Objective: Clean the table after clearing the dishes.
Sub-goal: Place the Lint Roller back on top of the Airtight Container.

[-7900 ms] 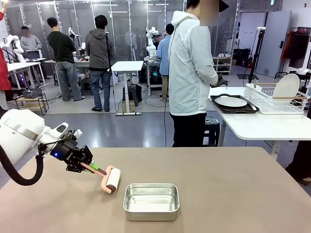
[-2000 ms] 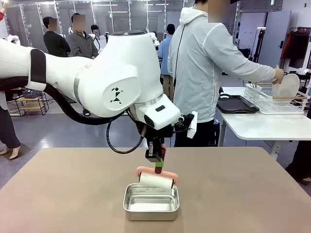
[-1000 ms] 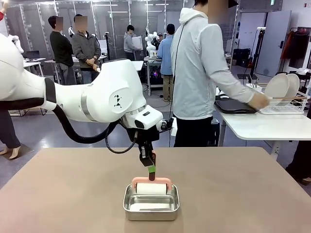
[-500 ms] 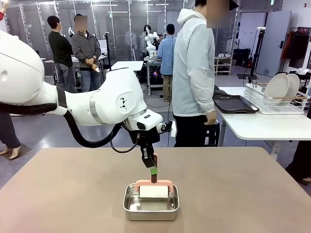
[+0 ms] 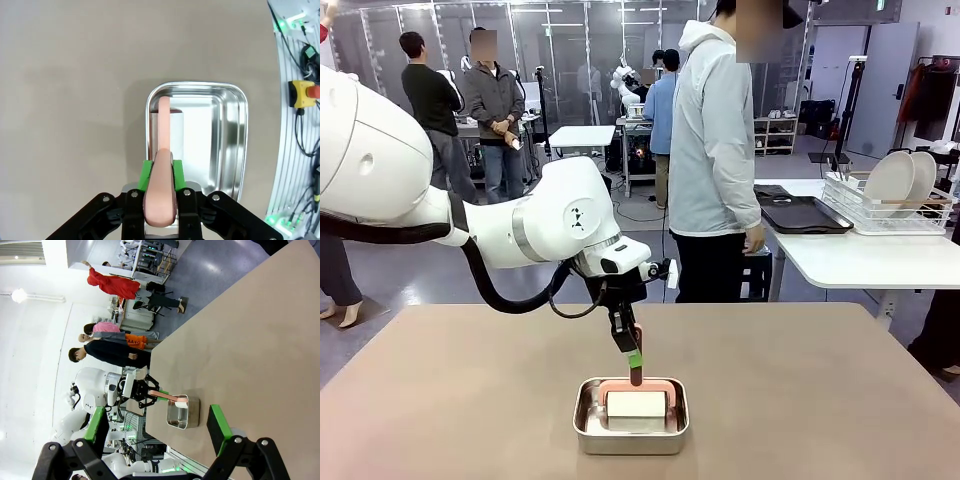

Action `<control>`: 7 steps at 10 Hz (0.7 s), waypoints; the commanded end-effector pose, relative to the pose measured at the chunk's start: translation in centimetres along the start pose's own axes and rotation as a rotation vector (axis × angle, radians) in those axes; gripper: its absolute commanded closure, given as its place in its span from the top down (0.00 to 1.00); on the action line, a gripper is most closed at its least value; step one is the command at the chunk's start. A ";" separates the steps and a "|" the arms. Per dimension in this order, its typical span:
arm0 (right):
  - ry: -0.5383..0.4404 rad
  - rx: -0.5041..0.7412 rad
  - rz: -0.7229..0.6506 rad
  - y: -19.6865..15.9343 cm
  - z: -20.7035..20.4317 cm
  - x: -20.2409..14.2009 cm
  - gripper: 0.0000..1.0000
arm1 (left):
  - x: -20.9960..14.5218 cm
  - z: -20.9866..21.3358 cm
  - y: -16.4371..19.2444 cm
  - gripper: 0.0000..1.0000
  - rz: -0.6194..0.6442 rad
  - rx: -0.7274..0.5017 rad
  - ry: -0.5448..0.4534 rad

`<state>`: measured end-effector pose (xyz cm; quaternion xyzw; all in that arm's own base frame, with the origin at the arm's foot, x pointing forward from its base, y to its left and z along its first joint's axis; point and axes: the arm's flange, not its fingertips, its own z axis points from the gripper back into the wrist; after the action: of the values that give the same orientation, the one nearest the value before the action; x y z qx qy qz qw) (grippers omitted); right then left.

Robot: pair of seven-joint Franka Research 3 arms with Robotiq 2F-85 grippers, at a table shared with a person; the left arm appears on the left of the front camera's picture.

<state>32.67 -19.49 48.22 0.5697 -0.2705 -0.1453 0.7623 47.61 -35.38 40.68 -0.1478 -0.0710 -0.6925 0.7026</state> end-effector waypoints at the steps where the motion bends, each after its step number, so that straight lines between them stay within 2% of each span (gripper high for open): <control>1: 0.003 0.008 0.004 0.3 0.0 -0.1 1.00 | -0.9 -0.4 1.2 0.20 0.002 0.004 0.005; 3: 0.003 0.008 0.004 0.3 0.0 -0.1 1.00 | -0.8 -0.1 1.2 0.20 0.017 0.022 0.009; 4: 0.003 0.008 0.004 0.3 0.0 -0.1 1.00 | -0.7 0.0 1.1 0.48 0.019 0.031 -0.002; 5: 0.003 0.008 0.004 0.3 0.0 -0.1 1.00 | -0.6 0.3 0.9 0.50 0.026 0.049 0.007; 6: 0.003 0.008 0.004 0.3 0.0 -0.1 1.00 | -0.5 0.7 0.7 0.78 0.028 0.062 -0.004; 7: 0.003 0.008 0.004 0.3 0.0 -0.1 1.00 | -0.5 1.3 0.5 0.80 0.030 0.065 -0.013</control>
<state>32.67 -19.49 48.22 0.5697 -0.2705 -0.1453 0.7623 48.56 -34.61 41.08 -0.1391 -0.0856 -0.6842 0.7108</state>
